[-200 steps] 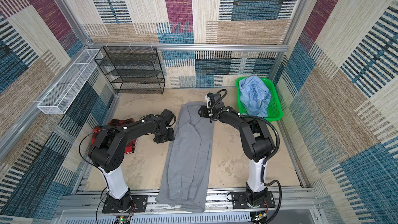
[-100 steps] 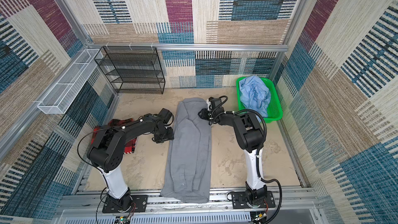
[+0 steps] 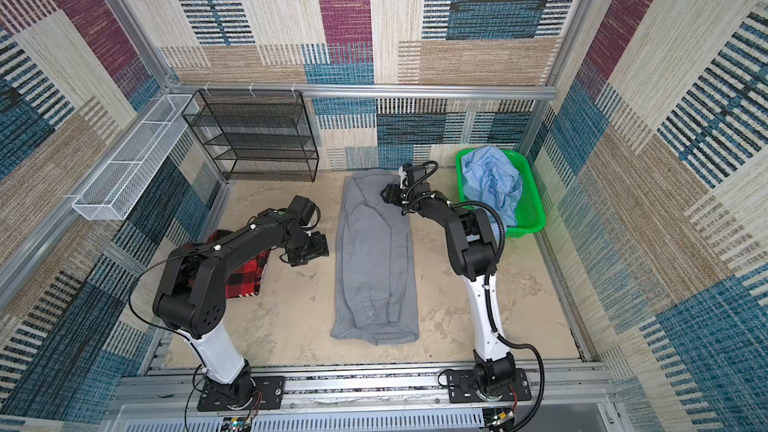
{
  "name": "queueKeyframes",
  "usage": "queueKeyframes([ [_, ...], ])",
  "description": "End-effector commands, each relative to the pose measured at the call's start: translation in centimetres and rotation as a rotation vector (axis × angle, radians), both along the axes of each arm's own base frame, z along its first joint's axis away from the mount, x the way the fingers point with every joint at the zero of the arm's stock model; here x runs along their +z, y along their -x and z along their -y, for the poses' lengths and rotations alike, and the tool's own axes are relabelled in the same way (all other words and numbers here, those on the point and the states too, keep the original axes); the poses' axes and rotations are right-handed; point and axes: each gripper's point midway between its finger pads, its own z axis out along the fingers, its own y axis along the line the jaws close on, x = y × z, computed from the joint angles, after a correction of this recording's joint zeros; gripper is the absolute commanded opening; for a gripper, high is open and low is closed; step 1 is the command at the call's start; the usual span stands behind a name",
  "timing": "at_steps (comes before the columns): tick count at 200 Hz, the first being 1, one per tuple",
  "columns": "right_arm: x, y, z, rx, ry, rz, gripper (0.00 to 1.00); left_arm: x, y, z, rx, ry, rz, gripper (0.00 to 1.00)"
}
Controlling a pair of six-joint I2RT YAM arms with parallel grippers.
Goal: Fold and stack the long sleeve shirts
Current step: 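Move both grippers to the grey shirt's hem end nearest the robot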
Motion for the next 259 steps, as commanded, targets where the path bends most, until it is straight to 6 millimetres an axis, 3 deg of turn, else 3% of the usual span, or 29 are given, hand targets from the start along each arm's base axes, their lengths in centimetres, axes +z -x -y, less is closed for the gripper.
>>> queueKeyframes([
  [1,7.3,3.4,-0.5,0.04,-0.055,0.111,0.79,-0.2,2.1,2.0,0.003,0.114,-0.025,0.74],
  [32,7.3,10.8,0.7,0.023,-0.04,0.051,0.79,-1.2,6.0,3.9,-0.014,0.18,-0.064,0.73],
  [57,5.2,17.5,1.9,0.017,-0.009,-0.013,0.79,-1.6,8.9,4.2,-0.009,0.198,-0.08,0.71],
  [87,1.1,25.3,3.6,0.03,0.048,-0.124,0.78,-2.5,12.0,4.2,0.032,0.244,-0.093,0.69],
  [101,-0.1,28.0,4.9,0.02,0.06,-0.159,0.78,-2.9,13.2,4.5,0.036,0.264,-0.099,0.69],
  [120,-0.3,30.9,5.9,0.016,0.042,-0.18,0.78,-3.1,14.3,5.4,0.028,0.281,-0.105,0.69],
  [150,-1.8,34.9,7.1,0.007,0.039,-0.252,0.78,-2.7,15.5,6.6,0.0,0.293,-0.083,0.69],
  [182,-3.7,38.0,7.4,0.013,0.001,-0.33,0.78,-3.0,16.3,5.4,0.008,0.264,-0.058,0.73],
  [208,-5.0,38.8,7.8,-0.006,0.023,-0.365,0.78,-3.4,16.5,6.0,0.024,0.328,-0.052,0.76],
  [259,-6.0,40.5,5.8,0.047,-0.016,-0.435,0.77,-3.6,16.5,8.0,0.008,0.393,-0.073,0.78],
])
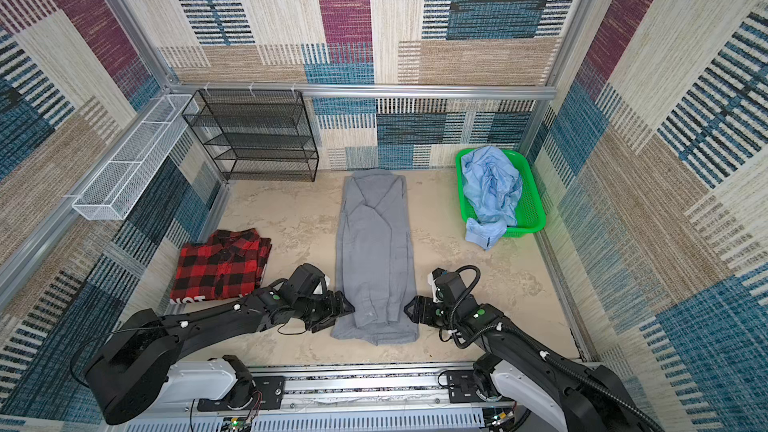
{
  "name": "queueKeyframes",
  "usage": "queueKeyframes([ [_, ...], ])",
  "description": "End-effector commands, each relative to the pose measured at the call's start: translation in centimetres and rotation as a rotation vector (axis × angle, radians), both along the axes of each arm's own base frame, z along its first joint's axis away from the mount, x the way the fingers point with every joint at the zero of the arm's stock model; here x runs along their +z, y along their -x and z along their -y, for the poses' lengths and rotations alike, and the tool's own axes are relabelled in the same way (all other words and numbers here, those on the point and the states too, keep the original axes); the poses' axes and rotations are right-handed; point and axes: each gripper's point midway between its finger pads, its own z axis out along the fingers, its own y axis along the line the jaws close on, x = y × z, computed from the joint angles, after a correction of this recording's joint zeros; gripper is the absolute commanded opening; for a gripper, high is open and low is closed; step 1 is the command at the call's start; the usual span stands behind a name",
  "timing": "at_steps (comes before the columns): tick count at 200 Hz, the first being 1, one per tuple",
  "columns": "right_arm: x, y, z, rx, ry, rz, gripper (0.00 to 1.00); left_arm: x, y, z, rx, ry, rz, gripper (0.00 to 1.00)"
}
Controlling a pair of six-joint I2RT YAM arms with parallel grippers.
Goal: Fold and stack the long sleeve shirts
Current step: 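Move both grippers to the grey shirt's hem end nearest the robot, then grasp the hem corners with both grippers and lift them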
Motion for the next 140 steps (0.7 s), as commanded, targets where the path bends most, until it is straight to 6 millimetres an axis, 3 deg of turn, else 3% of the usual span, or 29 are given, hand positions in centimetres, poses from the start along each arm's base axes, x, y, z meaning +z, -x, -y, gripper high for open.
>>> queueKeyframes([
  [1,-0.9,1.3,-0.3,-0.014,-0.023,-0.075,0.77,-1.3,1.0,-0.8,0.024,-0.051,-0.055,0.78],
  [58,-1.1,2.5,-1.5,-0.01,-0.08,-0.125,0.74,-2.3,2.3,-0.5,0.026,-0.031,-0.047,0.77],
  [96,-0.9,2.2,-2.1,-0.011,-0.118,-0.117,0.68,-3.5,3.0,1.0,-0.008,-0.015,-0.068,0.65],
  [140,-0.5,2.2,-2.8,0.01,-0.161,-0.106,0.51,-4.4,3.6,1.0,-0.024,-0.031,-0.077,0.51],
])
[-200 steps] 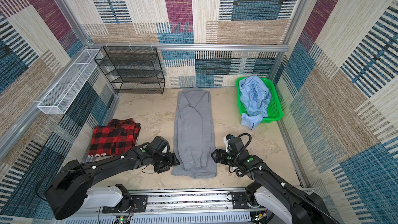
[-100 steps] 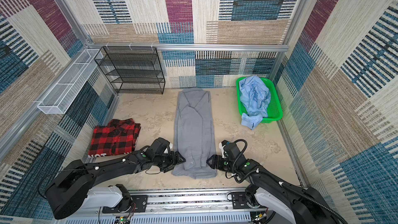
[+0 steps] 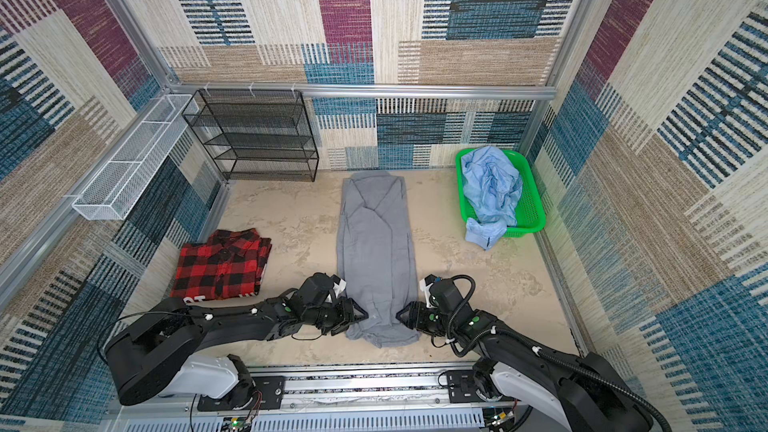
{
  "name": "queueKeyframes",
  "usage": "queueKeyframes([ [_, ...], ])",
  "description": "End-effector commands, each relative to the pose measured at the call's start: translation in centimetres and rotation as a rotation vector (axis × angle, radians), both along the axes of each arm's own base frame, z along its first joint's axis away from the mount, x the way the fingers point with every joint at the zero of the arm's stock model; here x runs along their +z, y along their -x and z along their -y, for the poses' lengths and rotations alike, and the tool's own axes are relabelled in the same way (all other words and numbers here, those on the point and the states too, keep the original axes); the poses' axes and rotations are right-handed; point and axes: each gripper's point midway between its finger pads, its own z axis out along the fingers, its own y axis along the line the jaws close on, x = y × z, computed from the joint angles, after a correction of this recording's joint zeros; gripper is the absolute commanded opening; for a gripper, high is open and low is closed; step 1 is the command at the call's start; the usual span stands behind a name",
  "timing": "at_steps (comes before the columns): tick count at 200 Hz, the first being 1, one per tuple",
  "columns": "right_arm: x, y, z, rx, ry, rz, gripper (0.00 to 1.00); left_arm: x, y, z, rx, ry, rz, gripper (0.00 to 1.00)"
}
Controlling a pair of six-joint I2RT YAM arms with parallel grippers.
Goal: Fold and stack the long sleeve shirts
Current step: 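Grasp the hem corners with both grippers and lift them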
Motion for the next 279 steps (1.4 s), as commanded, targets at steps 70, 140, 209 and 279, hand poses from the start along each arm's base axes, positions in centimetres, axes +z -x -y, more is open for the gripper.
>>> queueKeyframes([
  [70,0.1,0.4,-0.8,0.029,-0.052,0.004,0.23,-5.4,3.3,-3.7,0.035,-0.164,-0.139,0.26],
  [140,1.0,0.1,-0.7,0.034,-0.036,0.035,0.0,-5.0,3.5,-3.9,0.035,-0.177,-0.137,0.07],
  [209,3.4,-0.8,-1.2,0.031,-0.04,0.07,0.0,-0.2,2.1,-3.0,0.074,-0.157,-0.118,0.0],
  [279,6.0,-2.2,-2.2,0.041,-0.064,0.119,0.0,3.7,0.8,-1.8,0.19,-0.06,-0.154,0.0],
])
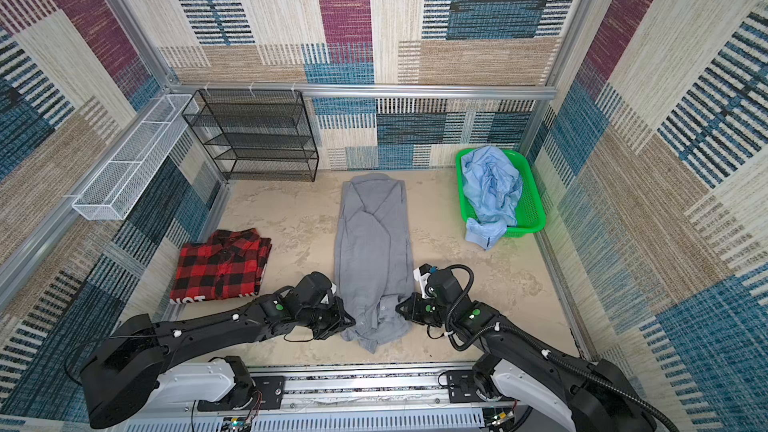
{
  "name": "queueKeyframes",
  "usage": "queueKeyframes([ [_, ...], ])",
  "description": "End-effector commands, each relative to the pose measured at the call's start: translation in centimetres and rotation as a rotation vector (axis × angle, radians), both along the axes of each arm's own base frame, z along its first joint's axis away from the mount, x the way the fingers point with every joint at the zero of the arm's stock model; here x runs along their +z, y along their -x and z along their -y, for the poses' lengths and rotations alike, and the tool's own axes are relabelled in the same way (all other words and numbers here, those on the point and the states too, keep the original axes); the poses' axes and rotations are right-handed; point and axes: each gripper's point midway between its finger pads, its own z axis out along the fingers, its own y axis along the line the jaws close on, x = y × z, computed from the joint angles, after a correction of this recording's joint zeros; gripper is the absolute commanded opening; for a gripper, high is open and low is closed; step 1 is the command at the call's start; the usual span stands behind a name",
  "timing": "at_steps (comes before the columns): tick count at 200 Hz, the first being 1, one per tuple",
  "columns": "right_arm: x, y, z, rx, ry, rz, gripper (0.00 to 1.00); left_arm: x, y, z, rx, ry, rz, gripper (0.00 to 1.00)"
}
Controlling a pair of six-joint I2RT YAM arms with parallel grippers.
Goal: Fold and stack the long sleeve shirts
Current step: 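Grasp the hem corners with both grippers and lift them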
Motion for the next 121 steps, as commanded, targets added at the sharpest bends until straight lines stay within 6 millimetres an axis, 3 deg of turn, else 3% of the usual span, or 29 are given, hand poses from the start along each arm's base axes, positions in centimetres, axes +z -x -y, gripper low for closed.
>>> queueKeyframes([
  [1,1.2,-0.7,-0.4,0.005,-0.009,0.039,0.0,0.6,-0.2,-0.2,0.078,0.004,-0.047,0.0],
  [34,2.0,-1.5,-0.8,0.007,0.002,0.057,0.0,2.6,-1.6,-0.2,0.136,0.022,-0.034,0.0],
  [57,2.4,-2.1,-1.1,0.01,0.014,0.068,0.0,3.0,-2.5,-1.0,0.164,-0.021,-0.058,0.0],
  [121,4.8,-4.1,-1.7,-0.001,0.032,0.138,0.0,4.3,-5.5,-0.8,0.173,-0.015,-0.075,0.0],
])
